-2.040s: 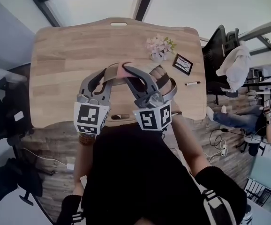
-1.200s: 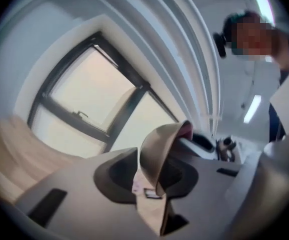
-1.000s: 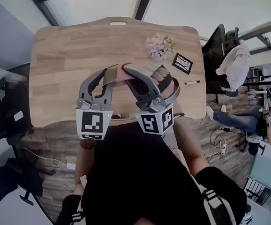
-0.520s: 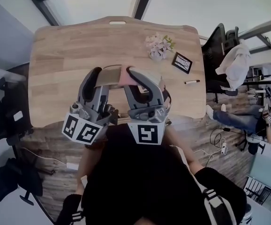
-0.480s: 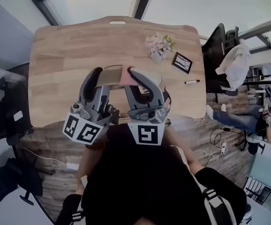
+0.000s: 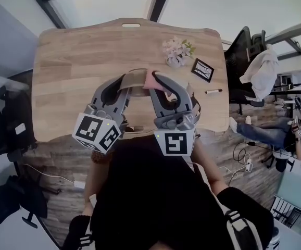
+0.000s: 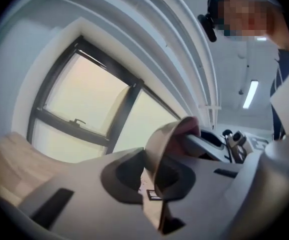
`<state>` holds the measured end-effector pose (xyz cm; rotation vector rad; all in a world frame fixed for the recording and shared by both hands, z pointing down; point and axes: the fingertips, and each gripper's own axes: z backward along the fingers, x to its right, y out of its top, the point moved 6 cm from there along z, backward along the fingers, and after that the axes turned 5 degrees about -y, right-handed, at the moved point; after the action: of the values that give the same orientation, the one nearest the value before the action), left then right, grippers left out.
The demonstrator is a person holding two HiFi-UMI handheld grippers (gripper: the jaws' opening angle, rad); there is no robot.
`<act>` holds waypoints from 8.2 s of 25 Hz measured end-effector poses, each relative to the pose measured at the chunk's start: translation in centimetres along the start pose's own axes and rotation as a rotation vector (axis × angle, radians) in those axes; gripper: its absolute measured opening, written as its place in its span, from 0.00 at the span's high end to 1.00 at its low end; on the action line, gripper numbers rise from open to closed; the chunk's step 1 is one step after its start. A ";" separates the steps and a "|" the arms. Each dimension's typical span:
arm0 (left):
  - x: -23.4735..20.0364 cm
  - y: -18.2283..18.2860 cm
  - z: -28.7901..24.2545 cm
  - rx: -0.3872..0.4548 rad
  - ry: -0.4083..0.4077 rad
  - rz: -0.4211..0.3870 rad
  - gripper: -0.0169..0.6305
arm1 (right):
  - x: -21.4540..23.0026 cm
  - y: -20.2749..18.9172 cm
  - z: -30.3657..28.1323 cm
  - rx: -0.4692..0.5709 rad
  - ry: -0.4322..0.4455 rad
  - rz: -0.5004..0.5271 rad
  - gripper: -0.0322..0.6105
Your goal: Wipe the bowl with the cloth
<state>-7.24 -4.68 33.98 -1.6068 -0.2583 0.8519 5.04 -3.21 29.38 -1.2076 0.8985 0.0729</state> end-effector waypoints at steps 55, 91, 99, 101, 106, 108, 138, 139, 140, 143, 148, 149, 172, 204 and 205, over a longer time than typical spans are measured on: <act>-3.4 -2.0 1.0 0.077 0.071 0.390 0.92 | -1.5 -0.8 -3.5 -0.097 0.103 -0.117 0.91; -2.5 0.8 1.8 0.381 -0.152 0.594 0.91 | -0.1 2.0 -2.5 0.171 0.048 -0.426 0.91; -2.0 -0.2 1.5 0.271 -0.186 0.411 0.84 | 0.0 0.6 -3.0 0.098 0.090 -0.559 0.90; -1.5 0.5 1.7 0.120 -0.061 0.076 0.77 | -0.1 -0.2 -2.9 0.039 0.088 -0.318 0.92; 1.1 3.0 2.3 -0.123 0.038 -0.610 0.76 | -0.8 0.2 -2.9 0.022 0.157 0.190 0.92; 1.8 3.2 2.0 -0.199 0.036 -0.720 0.86 | -1.1 0.2 -2.9 0.014 0.167 0.238 0.92; -2.7 1.8 1.2 0.132 0.092 0.090 0.92 | -0.4 0.0 -3.7 0.031 0.050 0.013 0.91; -2.6 2.1 1.4 0.187 0.081 0.148 0.91 | -0.2 0.0 -3.5 0.038 0.029 -0.035 0.91; -2.5 2.3 1.6 0.238 0.063 0.214 0.90 | -0.1 0.0 -3.3 0.042 0.008 -0.082 0.91; -2.5 2.0 2.1 0.370 -0.001 0.438 0.89 | 0.4 0.5 -2.6 0.071 -0.063 -0.214 0.91; -2.6 0.0 1.8 0.414 -0.130 0.640 0.85 | 0.9 0.4 -2.4 0.056 -0.063 -0.335 0.91; -2.7 -0.3 1.7 0.332 -0.143 0.561 0.84 | 1.0 -0.1 -2.7 0.035 -0.017 -0.309 0.91; -2.9 -1.2 0.8 0.376 -0.077 0.641 0.83 | 0.7 -1.0 -2.9 0.008 0.019 -0.276 0.90; -3.4 -2.1 -1.1 0.275 -0.035 0.707 0.91 | 0.9 -0.8 -2.9 0.046 -0.047 -0.501 0.89; -3.3 -2.1 -1.0 0.333 -0.038 0.780 0.91 | 0.9 -0.6 -2.9 0.054 -0.061 -0.522 0.89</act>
<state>-8.30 -6.94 37.20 -1.3662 0.5017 1.4275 4.35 -6.22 29.07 -1.3474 0.5077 -0.3304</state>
